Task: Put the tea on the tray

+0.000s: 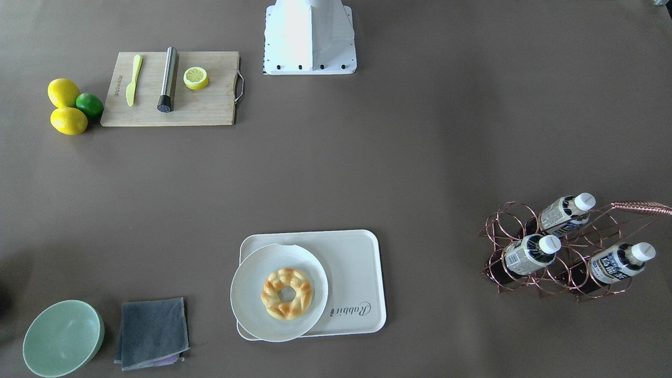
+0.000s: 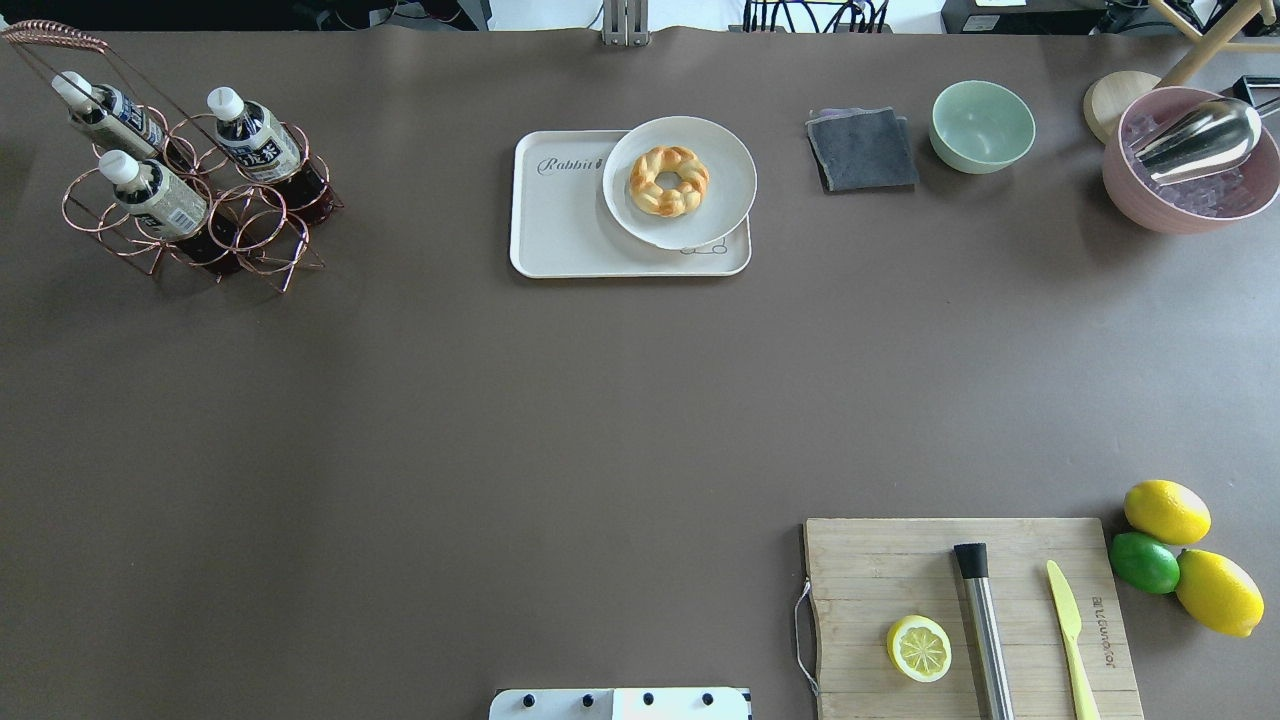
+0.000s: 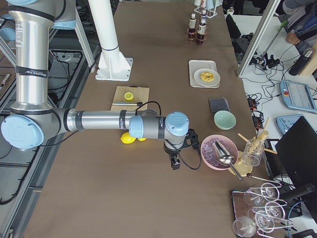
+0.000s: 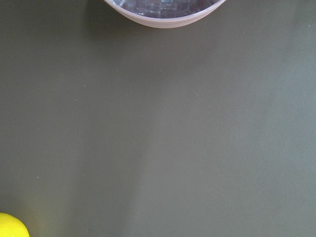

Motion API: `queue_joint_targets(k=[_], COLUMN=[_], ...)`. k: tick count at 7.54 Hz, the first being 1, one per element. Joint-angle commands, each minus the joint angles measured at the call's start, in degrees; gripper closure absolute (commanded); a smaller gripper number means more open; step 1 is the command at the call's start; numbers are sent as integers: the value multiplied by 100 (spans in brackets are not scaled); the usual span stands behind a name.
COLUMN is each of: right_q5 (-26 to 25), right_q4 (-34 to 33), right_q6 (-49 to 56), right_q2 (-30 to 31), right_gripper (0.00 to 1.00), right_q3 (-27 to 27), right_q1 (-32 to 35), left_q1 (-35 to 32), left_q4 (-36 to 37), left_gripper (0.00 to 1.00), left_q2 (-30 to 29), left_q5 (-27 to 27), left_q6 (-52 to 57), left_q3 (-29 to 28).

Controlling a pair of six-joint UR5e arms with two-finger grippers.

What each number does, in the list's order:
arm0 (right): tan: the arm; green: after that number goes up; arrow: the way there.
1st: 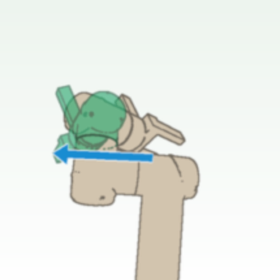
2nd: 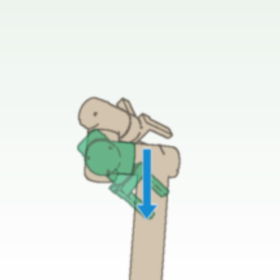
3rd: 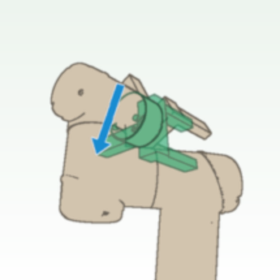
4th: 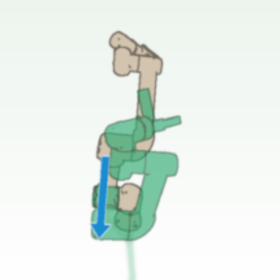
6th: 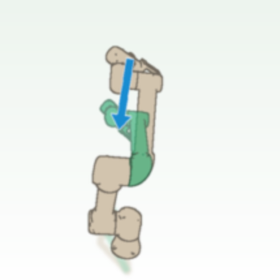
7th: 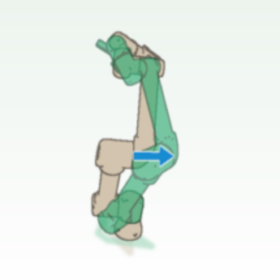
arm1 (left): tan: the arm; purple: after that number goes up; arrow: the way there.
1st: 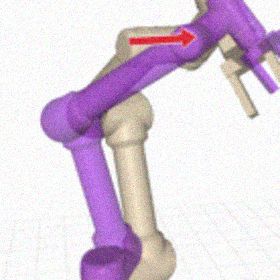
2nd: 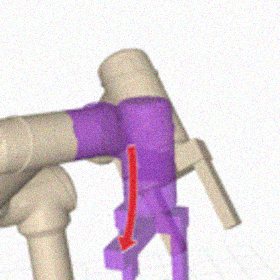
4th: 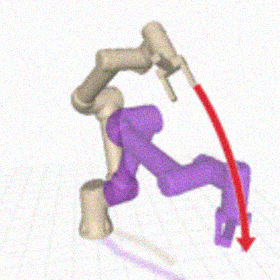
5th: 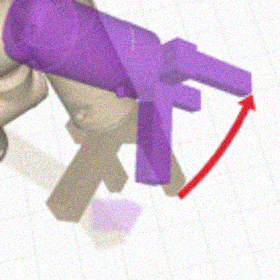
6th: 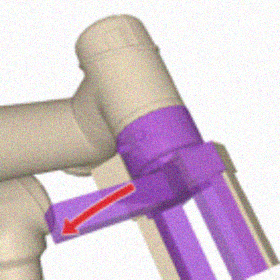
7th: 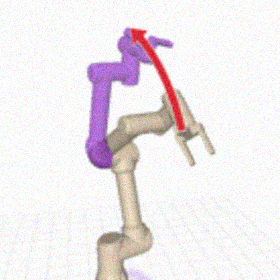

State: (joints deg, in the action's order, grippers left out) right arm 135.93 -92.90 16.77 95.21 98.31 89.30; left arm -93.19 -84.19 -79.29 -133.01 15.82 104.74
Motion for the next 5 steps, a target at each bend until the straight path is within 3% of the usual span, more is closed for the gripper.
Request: queue_joint_targets(k=[1, 5], right_q5=[3, -14], right_q4=[0, 0], right_q6=[-7, -16], right_q2=[6, 6], right_gripper=[0, 0], right_q3=[4, -4], right_q1=[0, 0], left_q1=[2, -6], left_q4=[-1, 26], left_gripper=[3, 3], left_q2=[-8, 1], left_q5=[-14, -14], left_q6=[-26, -17], left_q3=[20, 81])
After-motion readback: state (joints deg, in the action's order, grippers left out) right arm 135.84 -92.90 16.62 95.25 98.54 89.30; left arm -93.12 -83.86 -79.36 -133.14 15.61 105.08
